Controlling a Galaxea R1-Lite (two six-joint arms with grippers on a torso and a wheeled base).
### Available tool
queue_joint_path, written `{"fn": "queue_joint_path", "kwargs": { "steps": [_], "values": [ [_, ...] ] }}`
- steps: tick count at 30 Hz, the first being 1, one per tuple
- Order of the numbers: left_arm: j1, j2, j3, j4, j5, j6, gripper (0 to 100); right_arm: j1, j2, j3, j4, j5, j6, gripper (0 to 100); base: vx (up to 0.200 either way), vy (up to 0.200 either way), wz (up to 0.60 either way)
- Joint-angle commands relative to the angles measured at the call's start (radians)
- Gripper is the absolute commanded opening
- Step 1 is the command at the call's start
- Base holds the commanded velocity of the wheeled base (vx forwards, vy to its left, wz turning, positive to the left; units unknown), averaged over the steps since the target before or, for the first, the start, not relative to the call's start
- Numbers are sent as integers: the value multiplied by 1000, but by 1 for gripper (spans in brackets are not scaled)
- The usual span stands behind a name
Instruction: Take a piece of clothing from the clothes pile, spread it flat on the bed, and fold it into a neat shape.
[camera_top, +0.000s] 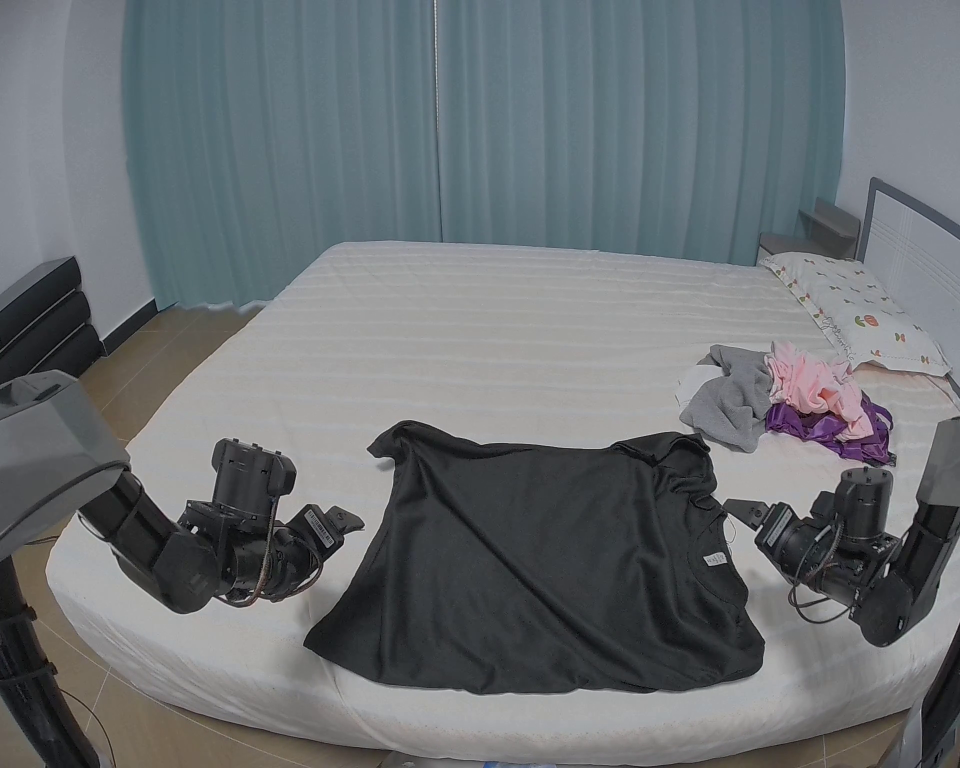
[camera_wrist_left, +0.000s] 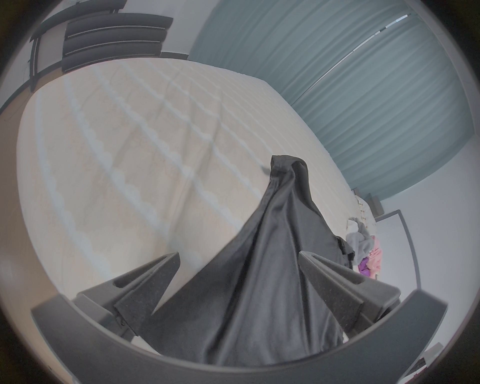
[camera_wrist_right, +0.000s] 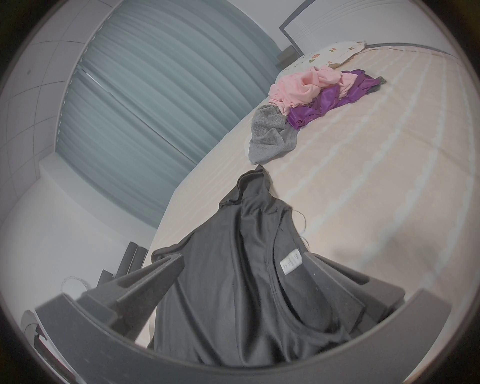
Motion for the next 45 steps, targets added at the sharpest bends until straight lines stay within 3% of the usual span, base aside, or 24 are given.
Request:
{"fn": "queue_joint_path", "kwargs": {
  "steps": [1,10,21,33,45],
  "values": [
    [-29,-116,109,-36,-1,-46,100,16,-51,152,-100,5,-14,100,0,0,0],
    [-37,-104,161,-60,-7,-54,100,70,-51,232,-135,4,-1,100,0,0,0],
    [-44,-107,180,-88,-6,-64,100,75,-45,264,-173,4,-1,100,-164,0,0],
    [-50,-112,178,-131,-12,-115,100,90,-45,267,-175,4,2,100,0,0,0],
    [-53,-115,180,-134,-12,-115,100,95,-44,267,-175,4,2,100,0,-200,0]
  ]
}}
